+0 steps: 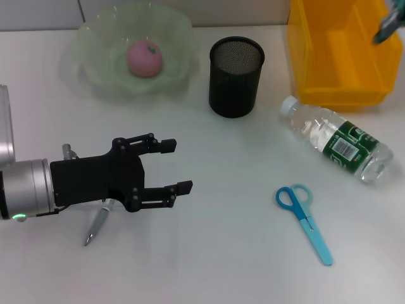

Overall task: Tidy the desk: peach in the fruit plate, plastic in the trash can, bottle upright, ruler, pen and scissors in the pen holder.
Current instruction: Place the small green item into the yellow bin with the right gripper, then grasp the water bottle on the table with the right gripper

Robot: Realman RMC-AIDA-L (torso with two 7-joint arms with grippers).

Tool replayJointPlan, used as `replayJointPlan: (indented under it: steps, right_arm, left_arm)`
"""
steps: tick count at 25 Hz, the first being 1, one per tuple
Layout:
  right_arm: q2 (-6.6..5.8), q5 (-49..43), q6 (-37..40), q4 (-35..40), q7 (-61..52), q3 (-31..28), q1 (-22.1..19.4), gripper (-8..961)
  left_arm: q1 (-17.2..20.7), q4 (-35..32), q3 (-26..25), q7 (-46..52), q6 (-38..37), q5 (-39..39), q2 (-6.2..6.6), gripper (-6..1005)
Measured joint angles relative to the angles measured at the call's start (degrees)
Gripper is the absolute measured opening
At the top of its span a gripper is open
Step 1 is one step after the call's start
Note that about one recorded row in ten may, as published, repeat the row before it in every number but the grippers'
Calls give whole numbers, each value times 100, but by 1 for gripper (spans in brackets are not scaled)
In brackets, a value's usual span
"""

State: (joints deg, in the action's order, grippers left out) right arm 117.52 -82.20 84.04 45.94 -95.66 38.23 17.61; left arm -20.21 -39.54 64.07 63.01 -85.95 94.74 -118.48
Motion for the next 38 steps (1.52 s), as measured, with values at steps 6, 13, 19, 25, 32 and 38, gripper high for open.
replayJointPlan:
  steps: [6, 13, 19, 25, 32, 38]
  right_arm:
    - [19, 0, -1390, -151, 486, -15, 195, 176]
    - [115, -18, -2032, -545, 1485, -7, 518, 189]
    - [140, -199, -2347, -770, 1678, -1, 777, 200]
    - [152, -462, -2480, -817, 1684, 11, 873, 394]
    - [162, -458, -2391, -827, 1687, 12, 820, 524]
    - [182, -299, -1431, -1099, 2197, -56, 667, 573]
  left_arm:
    - [-4, -1, 0, 0, 0, 0, -7, 798]
    - [-8, -34, 0, 0, -3, 0, -9, 798]
    - [-8, -14, 0, 0, -4, 1, -9, 798]
    - [9, -47, -43, 1, -4, 1, -1, 798]
    - [-1, -37, -80, 12, -7, 1, 0, 798]
    - [0, -39, -209, 6, 0, -127, -7, 797]
